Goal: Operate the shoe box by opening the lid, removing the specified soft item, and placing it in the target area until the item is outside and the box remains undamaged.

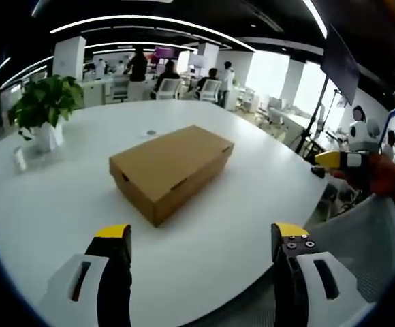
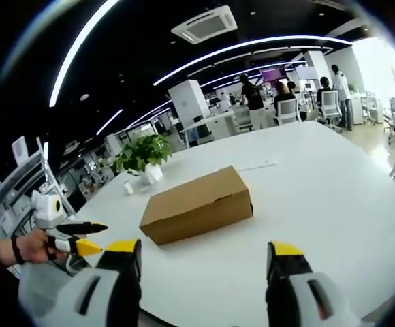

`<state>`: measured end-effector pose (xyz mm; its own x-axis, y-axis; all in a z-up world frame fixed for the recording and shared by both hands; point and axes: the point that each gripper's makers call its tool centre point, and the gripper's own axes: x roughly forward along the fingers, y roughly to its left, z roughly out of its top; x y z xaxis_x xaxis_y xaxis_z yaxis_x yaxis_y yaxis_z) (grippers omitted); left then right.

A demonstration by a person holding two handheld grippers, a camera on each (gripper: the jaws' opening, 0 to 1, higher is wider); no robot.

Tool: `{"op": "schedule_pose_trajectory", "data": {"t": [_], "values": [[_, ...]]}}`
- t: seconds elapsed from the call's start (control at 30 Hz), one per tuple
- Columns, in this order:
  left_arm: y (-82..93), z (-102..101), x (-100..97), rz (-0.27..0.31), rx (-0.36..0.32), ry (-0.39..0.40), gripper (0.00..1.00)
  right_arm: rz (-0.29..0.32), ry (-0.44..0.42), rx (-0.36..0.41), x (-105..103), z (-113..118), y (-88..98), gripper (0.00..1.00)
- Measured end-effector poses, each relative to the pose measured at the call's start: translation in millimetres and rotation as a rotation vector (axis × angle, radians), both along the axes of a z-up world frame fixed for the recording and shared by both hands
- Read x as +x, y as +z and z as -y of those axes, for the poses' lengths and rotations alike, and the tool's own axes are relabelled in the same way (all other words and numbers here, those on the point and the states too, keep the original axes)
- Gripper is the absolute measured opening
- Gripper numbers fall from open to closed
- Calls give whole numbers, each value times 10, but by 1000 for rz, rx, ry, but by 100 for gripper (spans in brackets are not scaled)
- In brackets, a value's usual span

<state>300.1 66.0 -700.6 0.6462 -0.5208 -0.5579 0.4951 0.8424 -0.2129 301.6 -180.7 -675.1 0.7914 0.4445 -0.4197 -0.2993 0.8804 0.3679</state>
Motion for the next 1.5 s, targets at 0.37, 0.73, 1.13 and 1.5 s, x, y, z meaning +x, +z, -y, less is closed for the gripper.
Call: {"op": "schedule_pose_trajectory", "data": {"t": [0.37,0.73,1.13,1.5], "values": [[32,18,-4,14,0,-7,88,-1,22,-20,-17,-43,-9,75],[33,48,-20,16,4,-26,87,4,19,-32,-16,-28,0,75],[65,34,-5,26,-3,-20,87,15,-1,-30,2,15,26,74],[90,32,-6,30,-13,-12,86,10,-9,-4,-1,26,27,73]]}}
